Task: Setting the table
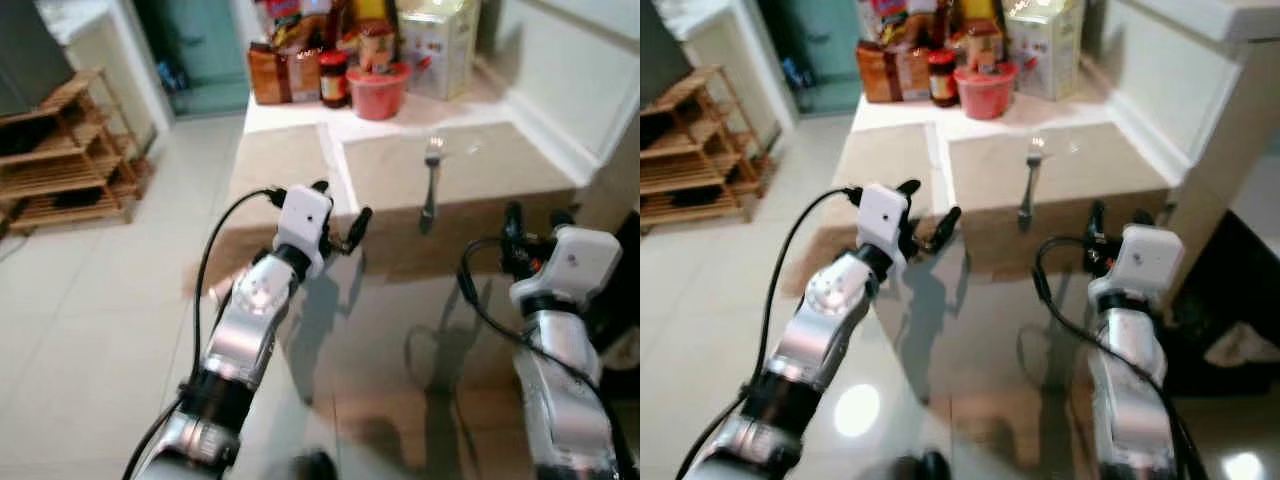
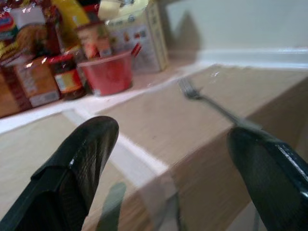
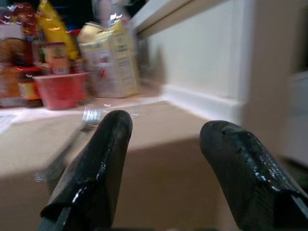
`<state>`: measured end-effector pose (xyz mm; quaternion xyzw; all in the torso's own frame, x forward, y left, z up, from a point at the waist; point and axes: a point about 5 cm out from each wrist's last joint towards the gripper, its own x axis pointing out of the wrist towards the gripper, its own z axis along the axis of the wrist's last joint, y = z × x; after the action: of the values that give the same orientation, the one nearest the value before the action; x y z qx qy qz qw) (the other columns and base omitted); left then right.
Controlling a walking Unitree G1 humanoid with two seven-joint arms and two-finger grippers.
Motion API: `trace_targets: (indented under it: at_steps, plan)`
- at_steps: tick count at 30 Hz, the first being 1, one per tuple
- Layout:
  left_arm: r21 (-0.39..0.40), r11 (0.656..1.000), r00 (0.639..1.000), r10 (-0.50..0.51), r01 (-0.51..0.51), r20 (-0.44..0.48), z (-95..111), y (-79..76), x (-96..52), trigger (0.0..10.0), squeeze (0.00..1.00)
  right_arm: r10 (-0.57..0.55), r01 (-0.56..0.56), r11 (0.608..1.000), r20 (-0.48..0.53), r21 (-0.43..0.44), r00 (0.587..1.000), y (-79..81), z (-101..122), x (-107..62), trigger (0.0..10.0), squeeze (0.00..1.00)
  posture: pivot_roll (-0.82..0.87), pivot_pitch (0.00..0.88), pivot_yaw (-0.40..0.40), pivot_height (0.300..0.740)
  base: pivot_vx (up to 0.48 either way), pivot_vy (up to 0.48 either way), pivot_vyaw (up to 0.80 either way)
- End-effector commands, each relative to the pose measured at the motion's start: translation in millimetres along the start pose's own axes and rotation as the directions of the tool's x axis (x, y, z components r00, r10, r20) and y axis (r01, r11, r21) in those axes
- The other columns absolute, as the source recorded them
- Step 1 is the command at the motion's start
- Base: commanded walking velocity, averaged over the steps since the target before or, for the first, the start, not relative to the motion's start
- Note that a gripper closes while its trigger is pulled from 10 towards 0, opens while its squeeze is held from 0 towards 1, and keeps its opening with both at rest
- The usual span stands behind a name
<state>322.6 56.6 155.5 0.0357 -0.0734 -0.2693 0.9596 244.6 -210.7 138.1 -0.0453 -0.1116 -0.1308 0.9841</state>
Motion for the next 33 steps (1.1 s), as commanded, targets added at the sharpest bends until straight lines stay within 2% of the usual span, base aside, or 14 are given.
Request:
trace_targets:
  at_steps: [1, 4, 8, 14, 23, 29, 33]
  plan:
    - [-0.032, 0.998, 0.998, 0.058, -0.059, -0.040, -9, 11.4, -5.2, 10.0, 0.00, 0.036, -0.036, 0.999, 0.023, -0.019, 0.999, 10.9, 7, -5.8, 10.0, 0.00, -0.05, 0.000, 0.138, 0.740, 0.000, 0.000, 0.00]
    - [-0.029, 0.999, 0.999, 0.027, -0.028, -0.030, -8, 4.4, -1.3, 10.0, 0.00, 0.067, -0.067, 0.997, 0.007, -0.047, 0.998, 16.3, 6, -24.2, 10.0, 0.00, -0.08, 0.000, 0.150, 0.740, 0.000, 0.000, 0.00]
    - [-0.035, 0.999, 1.000, -0.010, 0.009, -0.015, -5, -2.7, 3.8, 10.0, 0.00, 0.082, -0.083, 0.996, -0.022, -0.044, 0.996, 21.4, 1, -35.4, 10.0, 0.00, -0.10, 0.000, 0.168, 0.740, 0.000, 0.000, 0.00]
    - [-0.058, 0.997, 0.999, -0.043, 0.043, -0.002, -4, -11.1, 10.1, 10.0, 0.00, 0.045, -0.047, 0.997, -0.032, -0.063, 0.998, 12.6, 2, -34.4, 10.0, 0.00, -0.14, 0.000, 0.186, 0.740, 0.000, -0.446, 0.00]
    - [-0.049, 0.999, 1.000, -0.015, 0.014, -0.016, -7, -6.9, 9.7, 10.0, 0.00, 0.077, -0.080, 0.995, -0.056, -0.059, 0.995, 18.6, -2, -34.2, 10.0, 0.00, -0.12, 0.000, 0.168, 0.740, 0.231, -0.382, 0.00]
    - [-0.031, 0.999, 0.999, 0.032, -0.033, -0.029, -9, -1.3, 8.5, 10.0, 0.00, 0.102, -0.105, 0.993, -0.063, -0.058, 0.993, 21.5, -2, -33.3, 10.0, 0.00, -0.10, 0.000, 0.156, 0.740, 0.000, 0.000, 0.00]
    - [-0.015, 0.998, 0.998, 0.057, -0.058, -0.036, -5, 1.9, 13.5, 10.0, 0.00, 0.109, -0.112, 0.992, -0.052, -0.060, 0.993, 20.5, 1, -31.2, 10.0, 0.00, -0.10, 0.000, 0.154, 0.740, 0.000, 0.000, 0.00]
